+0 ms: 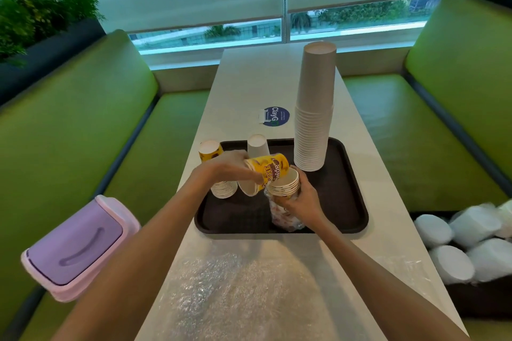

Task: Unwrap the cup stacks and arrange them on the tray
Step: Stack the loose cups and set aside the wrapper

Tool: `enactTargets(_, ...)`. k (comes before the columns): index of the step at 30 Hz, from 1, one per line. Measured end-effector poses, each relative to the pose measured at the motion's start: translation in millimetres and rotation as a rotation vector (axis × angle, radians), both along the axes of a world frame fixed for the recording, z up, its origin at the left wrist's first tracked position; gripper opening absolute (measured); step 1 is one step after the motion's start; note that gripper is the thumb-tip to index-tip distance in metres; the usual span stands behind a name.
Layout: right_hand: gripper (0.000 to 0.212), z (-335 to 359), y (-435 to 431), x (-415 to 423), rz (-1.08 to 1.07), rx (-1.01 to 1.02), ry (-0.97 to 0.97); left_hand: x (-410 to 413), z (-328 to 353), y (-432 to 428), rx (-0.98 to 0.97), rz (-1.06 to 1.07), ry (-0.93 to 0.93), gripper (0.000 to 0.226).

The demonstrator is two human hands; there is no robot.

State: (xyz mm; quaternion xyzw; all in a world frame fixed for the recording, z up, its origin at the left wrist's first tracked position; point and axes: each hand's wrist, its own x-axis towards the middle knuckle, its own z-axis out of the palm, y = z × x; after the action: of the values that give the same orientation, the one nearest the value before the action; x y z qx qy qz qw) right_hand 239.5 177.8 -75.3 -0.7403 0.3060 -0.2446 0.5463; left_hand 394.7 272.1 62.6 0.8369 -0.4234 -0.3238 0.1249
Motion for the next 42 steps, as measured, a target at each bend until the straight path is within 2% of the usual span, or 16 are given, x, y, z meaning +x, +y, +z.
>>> enactTargets(3, 0.090, -1.8, 0.9, 4.1, -0.008, -0.005, 0.033, -0.6, -10.4, 7.3, 0.085, 0.025, 0.066, 0.032)
enactTargets(6, 0.092, -1.7, 1.1, 5.6, -0.022, 0.005, 0.045, -2.0, -12.8, 13.8, 0.020, 0.074, 0.134, 0.020)
enactTargets(9, 0.091, 0.6, 0.8, 4.6, -0.038, 0.014, 0.032, -1.0, 4.6, 16.3, -0.270, 0.178, 0.244, 0.018)
enactTargets(12, 0.092, 2.2, 2.4, 6.3, -0.032, 0.020, 0.044, 14.7, 24.2, 20.7, -0.650, 0.379, 0.221, 0.050)
enactTargets(15, 0.094, 1.4, 3.2, 6.9, -0.029, 0.023, 0.061, 35.9, 28.9, 27.8, -0.845, 0.508, 0.067, 0.070)
enactTargets(19, 0.095, 2.2, 3.0, 8.2, -0.020, 0.019, 0.074, 47.8, 16.6, 34.8, -0.860, 0.598, -0.043, 0.076)
enactTargets(23, 0.094, 3.9, 4.1, 9.2, -0.007, 0.018, 0.074, 53.0, -8.1, 34.4, -0.797, 0.663, -0.078, 0.070)
enactTargets(27, 0.090, 3.3, 4.3, 8.0, -0.006, 0.006, 0.073, 52.1, -29.4, 38.0, -0.660, 0.611, 0.051, 0.075)
enactTargets(30, 0.086, 4.6, 5.3, 8.1, -0.004, 0.010, 0.070, 45.0, -34.2, 38.8, -0.684, 0.636, -0.017, 0.088)
enactTargets(34, 0.084, 7.9, 6.7, 8.4, -0.003, 0.025, 0.059, 25.3, -26.0, 31.0, -0.970, 0.561, -0.323, 0.066)
enactTargets(37, 0.080, 8.6, 7.2, 7.8, -0.009, 0.043, 0.050, 8.8, -22.9, 20.2, -1.043, 0.329, -0.325, 0.046)
enactTargets(39, 0.079, 7.7, 7.2, 7.7, -0.007, 0.037, 0.047, -1.0, -25.7, 12.9, -0.952, 0.166, -0.249, 0.038)
enactTargets(42, 0.078, 7.1, 8.2, 6.9, 0.019, 0.027, 0.048, -12.6, -38.0, 2.2, -0.706, -0.005, -0.187, 0.046)
